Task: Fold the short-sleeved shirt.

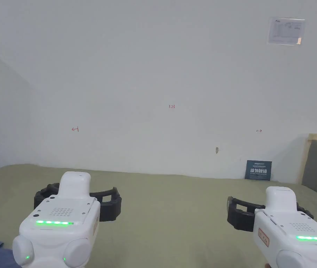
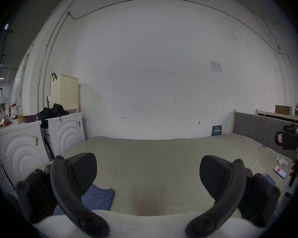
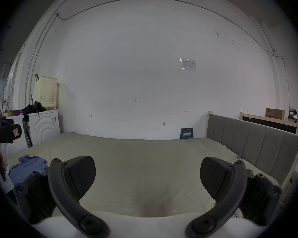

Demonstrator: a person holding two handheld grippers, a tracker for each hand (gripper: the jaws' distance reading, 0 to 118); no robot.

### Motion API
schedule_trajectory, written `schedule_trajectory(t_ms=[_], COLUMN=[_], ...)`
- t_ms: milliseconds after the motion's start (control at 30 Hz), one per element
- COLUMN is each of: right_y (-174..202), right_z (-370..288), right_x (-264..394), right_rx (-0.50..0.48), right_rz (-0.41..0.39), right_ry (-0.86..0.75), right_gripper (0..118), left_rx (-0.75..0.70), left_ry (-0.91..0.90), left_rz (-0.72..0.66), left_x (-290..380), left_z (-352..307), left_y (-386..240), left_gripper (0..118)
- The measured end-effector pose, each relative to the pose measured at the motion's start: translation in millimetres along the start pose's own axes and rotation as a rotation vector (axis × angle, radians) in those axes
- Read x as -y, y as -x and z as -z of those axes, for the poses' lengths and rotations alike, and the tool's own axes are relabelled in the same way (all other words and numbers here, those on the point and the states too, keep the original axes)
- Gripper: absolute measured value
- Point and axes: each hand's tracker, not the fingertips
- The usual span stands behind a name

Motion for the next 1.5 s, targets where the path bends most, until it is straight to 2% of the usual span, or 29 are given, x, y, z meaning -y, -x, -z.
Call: schedule_trajectory(t_ms=[400, 700, 900, 1100, 1500], right_y=[2.4, 1.9, -2.8, -4.9, -3.2], right_z=[4.4, 3.5, 1.8, 1.6, -1.2], right_x=[6.2, 7.3, 1.0, 1.6, -0.4], right_rx=[-0.005, -0.001, 0.011, 0.020, 0.017], right_rz=[-0.017, 0.002, 0.074, 0.046, 0.041], right_ry=[0.016, 0.017, -0.005, -0.006, -0.005], right_gripper=[118, 118, 118, 118, 118], left_rx=[0.000, 0.003, 0.021, 0.011, 0.003], left_ry=[0.016, 0.011, 0.002, -0.008, -0.001], left_rz=[-0.001, -0.001, -0.022, -0.013, -0.009], left_x=[4.9, 5.8, 0.1, -4.0, -3.4], left_z=[4.3, 7.5, 0.5, 0.8, 0.8], left_y=[2.7, 4.6, 2.6, 3.1, 4.0], left_gripper=[118, 118, 118, 118, 118])
